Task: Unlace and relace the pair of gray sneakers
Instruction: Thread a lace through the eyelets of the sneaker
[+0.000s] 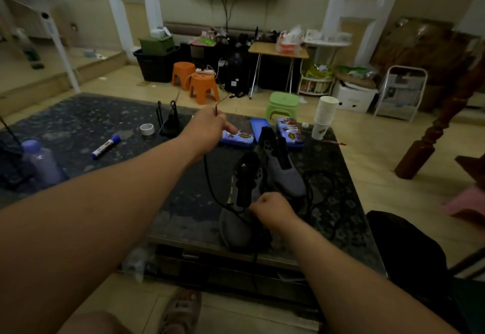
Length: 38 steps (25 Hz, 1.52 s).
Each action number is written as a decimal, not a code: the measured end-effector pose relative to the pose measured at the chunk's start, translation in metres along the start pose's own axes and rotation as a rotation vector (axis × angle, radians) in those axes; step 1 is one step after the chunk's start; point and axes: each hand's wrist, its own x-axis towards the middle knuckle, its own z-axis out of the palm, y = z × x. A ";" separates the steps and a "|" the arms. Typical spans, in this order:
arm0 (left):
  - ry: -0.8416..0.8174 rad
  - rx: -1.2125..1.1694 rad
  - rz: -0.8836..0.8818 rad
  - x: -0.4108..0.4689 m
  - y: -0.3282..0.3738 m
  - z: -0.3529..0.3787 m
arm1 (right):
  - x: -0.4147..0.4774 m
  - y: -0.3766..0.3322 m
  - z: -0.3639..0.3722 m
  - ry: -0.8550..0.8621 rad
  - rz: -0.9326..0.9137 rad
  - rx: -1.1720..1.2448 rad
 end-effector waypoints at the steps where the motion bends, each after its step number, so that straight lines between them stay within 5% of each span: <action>1: -0.020 -0.018 0.015 -0.007 0.003 0.001 | -0.003 -0.010 -0.013 -0.007 0.028 0.114; 5: -0.126 -0.154 0.087 -0.027 0.044 0.002 | -0.025 -0.081 -0.095 -0.051 -0.076 0.417; 10: -0.178 -0.213 0.249 -0.031 0.122 -0.004 | -0.071 -0.183 -0.179 0.005 -0.345 0.122; 15: -0.243 -0.191 0.194 -0.037 0.145 -0.013 | -0.098 -0.222 -0.207 0.099 -0.413 -0.172; 24: -0.277 -0.236 0.145 -0.043 0.123 -0.026 | -0.094 -0.223 -0.190 0.224 -0.585 -0.109; 29: -0.219 -0.282 0.123 -0.039 0.116 -0.030 | -0.079 -0.204 -0.182 0.254 -0.547 0.372; 33: -0.208 -0.513 0.042 -0.034 0.114 -0.024 | -0.052 -0.134 -0.133 -0.017 -0.394 -0.094; 38: -0.159 -0.665 -0.032 -0.015 0.117 -0.012 | -0.015 -0.089 -0.067 -0.084 -0.365 -0.066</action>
